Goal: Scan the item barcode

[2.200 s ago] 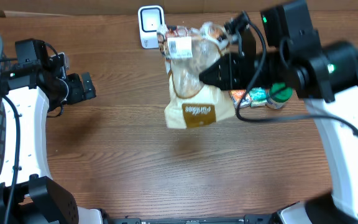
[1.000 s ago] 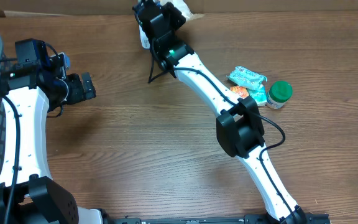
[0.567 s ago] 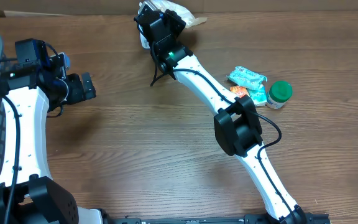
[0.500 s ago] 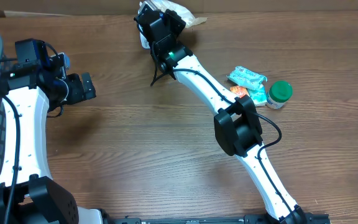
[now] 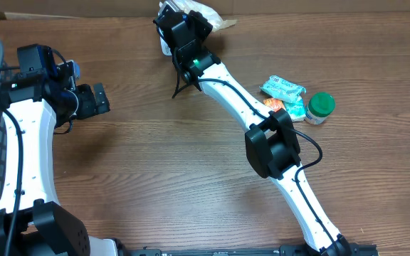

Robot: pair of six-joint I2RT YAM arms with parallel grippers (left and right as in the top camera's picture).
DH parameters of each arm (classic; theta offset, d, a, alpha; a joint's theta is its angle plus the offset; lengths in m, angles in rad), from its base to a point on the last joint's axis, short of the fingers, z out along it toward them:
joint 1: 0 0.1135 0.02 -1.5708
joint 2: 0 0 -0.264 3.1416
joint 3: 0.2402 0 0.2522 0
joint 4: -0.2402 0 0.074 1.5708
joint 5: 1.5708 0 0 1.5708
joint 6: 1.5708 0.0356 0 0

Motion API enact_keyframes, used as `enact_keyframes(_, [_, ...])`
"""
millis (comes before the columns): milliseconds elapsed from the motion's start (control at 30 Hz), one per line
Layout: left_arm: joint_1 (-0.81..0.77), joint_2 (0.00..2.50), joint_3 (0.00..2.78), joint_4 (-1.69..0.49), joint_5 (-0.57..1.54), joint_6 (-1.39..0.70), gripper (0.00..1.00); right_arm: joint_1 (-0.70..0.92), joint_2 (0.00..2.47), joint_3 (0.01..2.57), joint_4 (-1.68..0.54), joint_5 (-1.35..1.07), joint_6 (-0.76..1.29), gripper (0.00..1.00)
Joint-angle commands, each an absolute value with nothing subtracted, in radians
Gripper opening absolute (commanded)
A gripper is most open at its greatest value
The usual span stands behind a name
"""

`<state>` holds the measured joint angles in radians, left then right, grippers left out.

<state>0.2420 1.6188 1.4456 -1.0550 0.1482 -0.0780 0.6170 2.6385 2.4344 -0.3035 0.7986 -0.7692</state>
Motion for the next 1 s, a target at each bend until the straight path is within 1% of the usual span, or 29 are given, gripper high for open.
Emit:
enact_keyframes(0, [0.242,1.621,1.448,-1.054,0.146,-0.074,1.00,0.622,2.613,2.453,-0.291,0.799,-0.752,0.04])
enact_keyframes(100, [0.242,1.621,1.448,-1.054,0.146,-0.074,1.00,0.622,2.563,2.453,-0.334,0.783,-0.653,0.04])
enact_keyframes(300, [0.242,1.621,1.448,-1.054,0.146,-0.074,1.00,0.611,2.357,2.454,-0.554,0.649,-0.436,0.04])
enact_keyframes(500, [0.242,1.621,1.448,-1.054,0.146,-0.074,0.99,0.583,2.048,2.454,-0.901,0.439,-0.112,0.04])
enact_keyframes(700, [0.242,1.621,1.448,-1.054,0.146,-0.074,0.99,0.502,1.878,2.454,-1.255,0.232,0.215,0.04])
enact_keyframes(800, [0.242,1.621,1.448,-1.054,0.146,-0.074,1.00,0.436,1.849,2.454,-1.432,0.152,0.244,0.04])
enact_keyframes(967, [0.242,1.621,1.448,-1.054,0.146,-0.074,0.99,0.340,1.868,2.451,-1.640,0.021,0.243,0.04])
